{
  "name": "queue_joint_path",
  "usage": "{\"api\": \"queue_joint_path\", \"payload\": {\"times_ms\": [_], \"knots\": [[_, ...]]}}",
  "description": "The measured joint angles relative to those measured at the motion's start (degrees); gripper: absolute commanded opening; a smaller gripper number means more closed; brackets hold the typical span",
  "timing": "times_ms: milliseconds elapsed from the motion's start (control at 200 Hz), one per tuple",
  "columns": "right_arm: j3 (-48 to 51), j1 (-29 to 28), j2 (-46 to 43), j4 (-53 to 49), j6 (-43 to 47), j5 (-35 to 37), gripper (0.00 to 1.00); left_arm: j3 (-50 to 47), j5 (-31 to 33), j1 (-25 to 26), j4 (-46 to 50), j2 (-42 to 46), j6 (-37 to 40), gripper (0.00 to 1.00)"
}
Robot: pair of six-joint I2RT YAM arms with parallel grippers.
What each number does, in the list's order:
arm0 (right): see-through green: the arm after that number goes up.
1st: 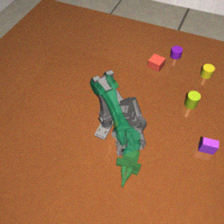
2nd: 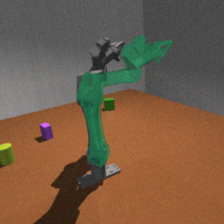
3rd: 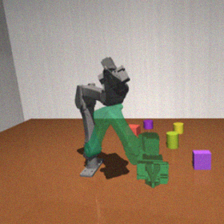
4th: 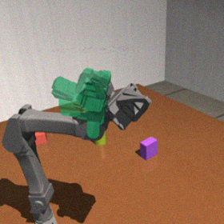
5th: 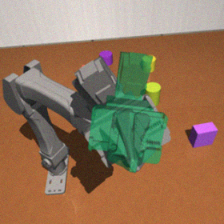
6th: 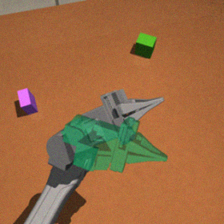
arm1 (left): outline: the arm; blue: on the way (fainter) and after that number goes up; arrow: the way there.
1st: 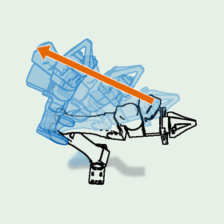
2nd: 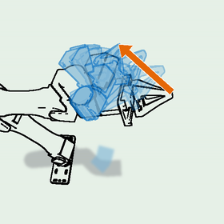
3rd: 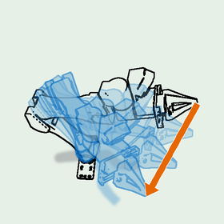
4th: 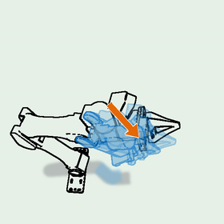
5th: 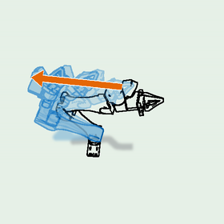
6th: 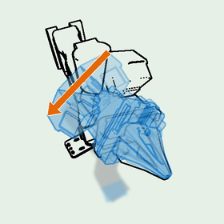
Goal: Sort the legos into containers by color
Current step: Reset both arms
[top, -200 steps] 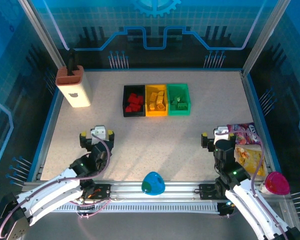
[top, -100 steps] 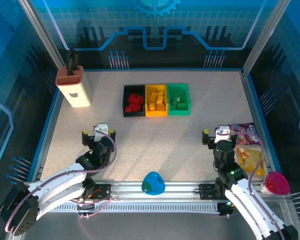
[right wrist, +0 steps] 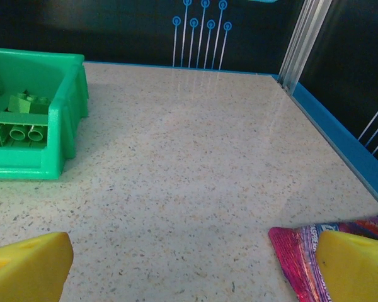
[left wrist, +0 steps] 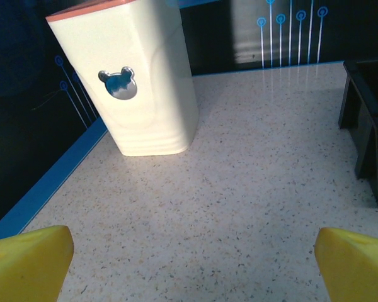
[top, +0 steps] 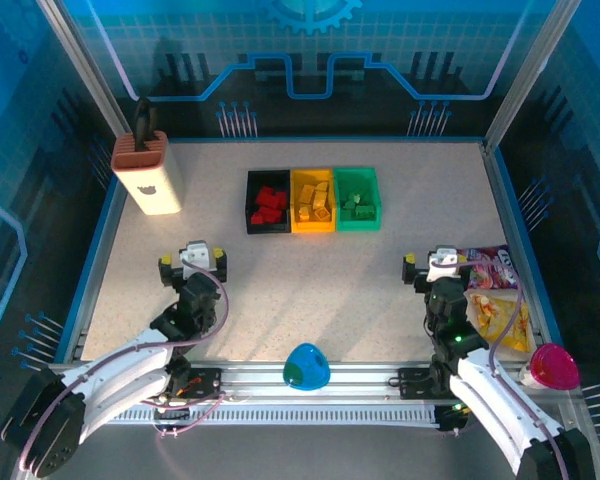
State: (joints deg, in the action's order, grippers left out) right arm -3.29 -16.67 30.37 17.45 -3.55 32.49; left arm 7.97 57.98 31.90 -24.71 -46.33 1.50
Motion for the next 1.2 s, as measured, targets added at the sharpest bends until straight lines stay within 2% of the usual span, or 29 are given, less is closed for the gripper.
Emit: {"api": "queue_joint_path", "payload": {"times_ms": [205,790,996,1201], "knots": [[2.5,0.3,0.4,6.1,1.1,-0.4,1.00,-0.4,-1.3,-2.0,-4.3,-2.4,0.9,0.99],[2.6,1.7,3.7,15.1,2.1,-2.1,1.00,-2.7,-6.4,-7.5,-16.4,-6.5,2.0,0.99],[2.6,2.9,10.3,20.6,2.2,-3.9,1.00,-2.8,-8.3,-9.3,-20.8,-10.1,2.1,0.99],[2.6,3.6,22.3,31.2,2.8,-5.0,1.00,-2.8,-11.5,-11.0,-26.2,-16.2,2.3,0.99]]}}
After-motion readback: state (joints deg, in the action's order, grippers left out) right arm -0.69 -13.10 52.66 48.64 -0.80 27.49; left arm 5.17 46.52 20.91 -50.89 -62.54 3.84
